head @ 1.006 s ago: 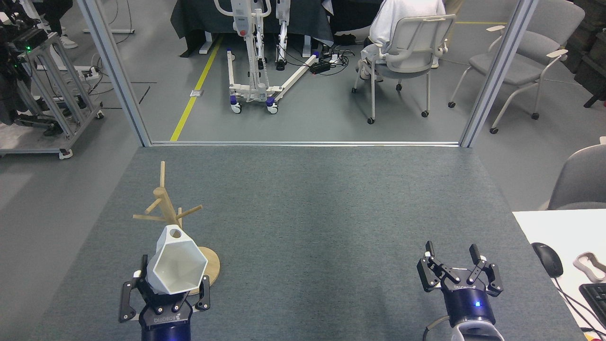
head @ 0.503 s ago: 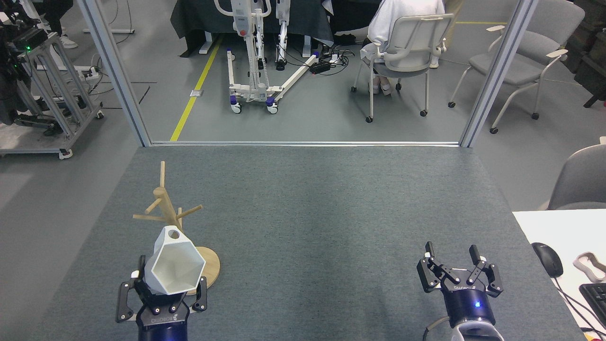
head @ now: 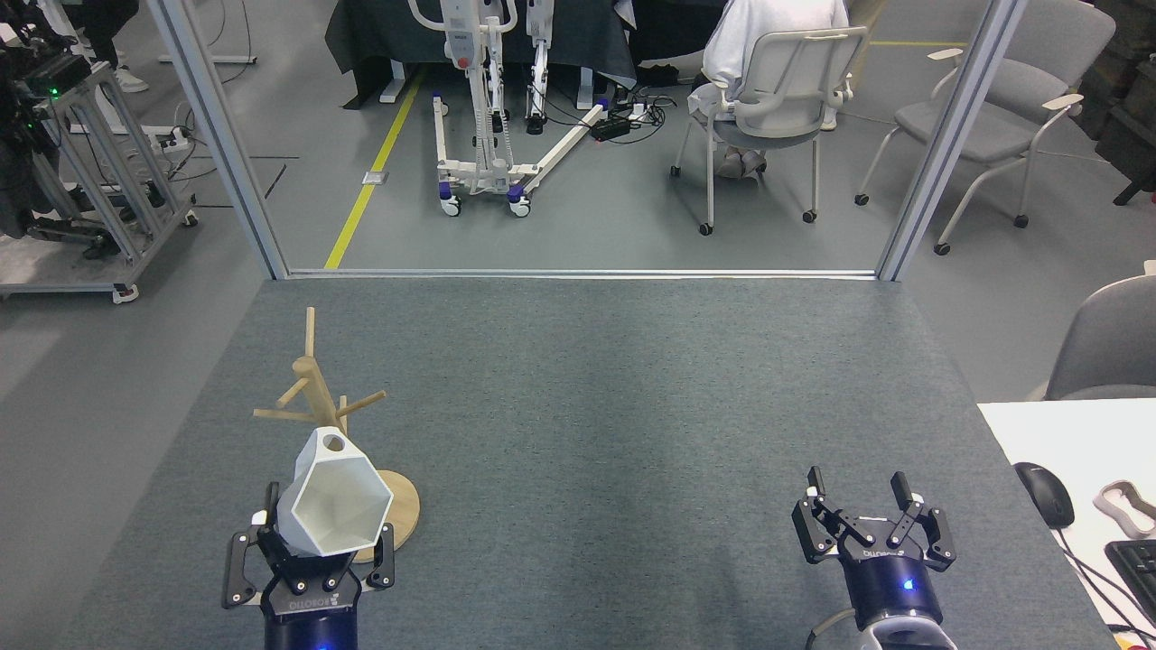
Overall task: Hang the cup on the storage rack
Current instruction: 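Move the held cup beside the stand's pegs with the left gripper, then hook the cup onto a peg of the wooden stand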
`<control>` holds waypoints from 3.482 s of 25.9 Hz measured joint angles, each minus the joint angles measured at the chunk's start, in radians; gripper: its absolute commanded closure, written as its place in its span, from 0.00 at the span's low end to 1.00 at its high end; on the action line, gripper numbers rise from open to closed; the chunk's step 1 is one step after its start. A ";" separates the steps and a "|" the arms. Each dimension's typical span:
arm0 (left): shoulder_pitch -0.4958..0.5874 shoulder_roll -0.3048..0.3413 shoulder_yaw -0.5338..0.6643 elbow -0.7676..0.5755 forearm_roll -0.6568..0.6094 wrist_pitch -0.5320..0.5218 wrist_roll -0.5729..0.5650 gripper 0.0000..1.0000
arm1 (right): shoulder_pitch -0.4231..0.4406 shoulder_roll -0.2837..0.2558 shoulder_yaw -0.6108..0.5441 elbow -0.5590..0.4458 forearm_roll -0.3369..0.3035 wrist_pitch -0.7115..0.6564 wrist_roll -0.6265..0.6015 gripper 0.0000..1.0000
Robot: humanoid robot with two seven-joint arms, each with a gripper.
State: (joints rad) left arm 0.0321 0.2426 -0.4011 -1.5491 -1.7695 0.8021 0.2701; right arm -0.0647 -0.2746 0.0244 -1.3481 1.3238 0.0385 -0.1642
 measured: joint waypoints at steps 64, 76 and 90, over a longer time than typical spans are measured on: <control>-0.151 0.074 0.079 0.222 0.181 0.003 0.013 0.90 | 0.000 -0.001 0.017 0.001 0.002 0.003 0.004 0.00; -0.173 0.084 0.079 0.247 0.189 -0.034 0.015 0.90 | -0.001 0.001 0.017 0.003 0.001 0.002 0.002 0.00; -0.177 0.081 0.077 0.260 0.190 -0.070 0.020 0.88 | -0.007 0.004 0.017 0.008 0.002 0.002 0.002 0.00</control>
State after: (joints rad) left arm -0.1444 0.3241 -0.3237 -1.2896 -1.5800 0.7324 0.2900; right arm -0.0713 -0.2702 0.0414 -1.3398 1.3260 0.0406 -0.1626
